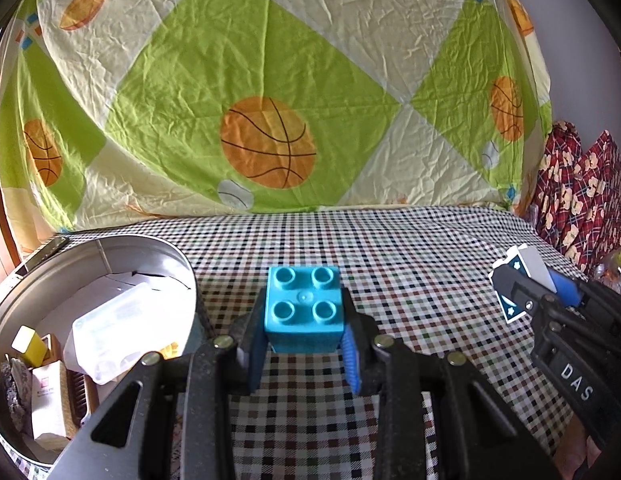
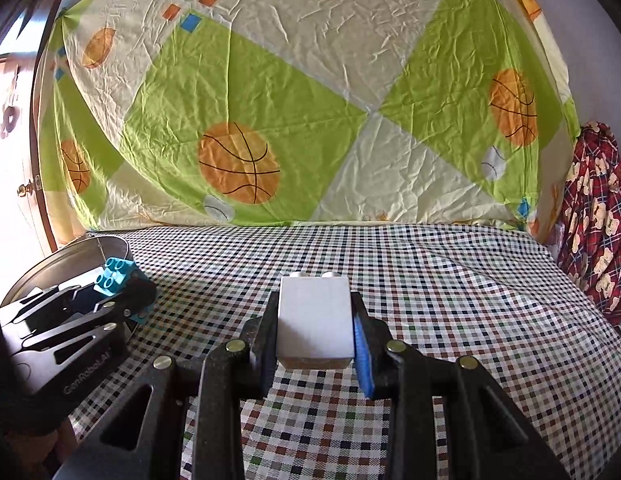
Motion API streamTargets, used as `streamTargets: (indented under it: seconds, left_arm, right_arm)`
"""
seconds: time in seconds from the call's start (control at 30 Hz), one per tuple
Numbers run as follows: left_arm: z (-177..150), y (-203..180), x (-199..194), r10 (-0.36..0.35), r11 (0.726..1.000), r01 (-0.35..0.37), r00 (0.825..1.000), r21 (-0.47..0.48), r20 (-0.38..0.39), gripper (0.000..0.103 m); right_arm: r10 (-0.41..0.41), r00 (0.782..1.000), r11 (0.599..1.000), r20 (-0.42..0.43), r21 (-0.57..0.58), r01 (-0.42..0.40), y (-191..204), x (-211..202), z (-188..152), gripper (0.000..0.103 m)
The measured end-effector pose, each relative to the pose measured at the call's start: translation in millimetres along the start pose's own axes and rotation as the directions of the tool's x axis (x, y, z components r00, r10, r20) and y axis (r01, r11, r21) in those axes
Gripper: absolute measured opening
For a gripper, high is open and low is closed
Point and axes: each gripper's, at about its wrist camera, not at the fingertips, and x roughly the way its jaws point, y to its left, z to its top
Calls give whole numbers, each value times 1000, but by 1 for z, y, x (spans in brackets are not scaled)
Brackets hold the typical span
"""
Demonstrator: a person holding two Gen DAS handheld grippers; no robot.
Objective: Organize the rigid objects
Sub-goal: 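Carry the blue brick with the left tool while the right tool carries the white brick to the tin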
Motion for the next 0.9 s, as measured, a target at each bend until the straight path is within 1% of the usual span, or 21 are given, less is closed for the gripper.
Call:
streamTargets:
  seconds: [0.1,0.27,0.5,0.9]
  left_arm:
    - [-1,3,-4,4,1000,-4,1000,-2,11,30]
    - [-3,6,-11,12,1000,-12,999,-2,29,30]
    - [-6,12,-22,21,1000,-21,998,-4,60,30]
    - [-9,28,-33,33,999,-30,995,-26,91,30]
  right_arm:
    - [-11,1000,1000,18,0,11,4,-4,-1,34]
    - [-5,1000,1000,30,-5,5,12,-7,-1,34]
    - [7,999,1000,41,-9,-7,21,-11,-2,34]
    - [32,998,999,52,-30,-30,41,-15,-3,34]
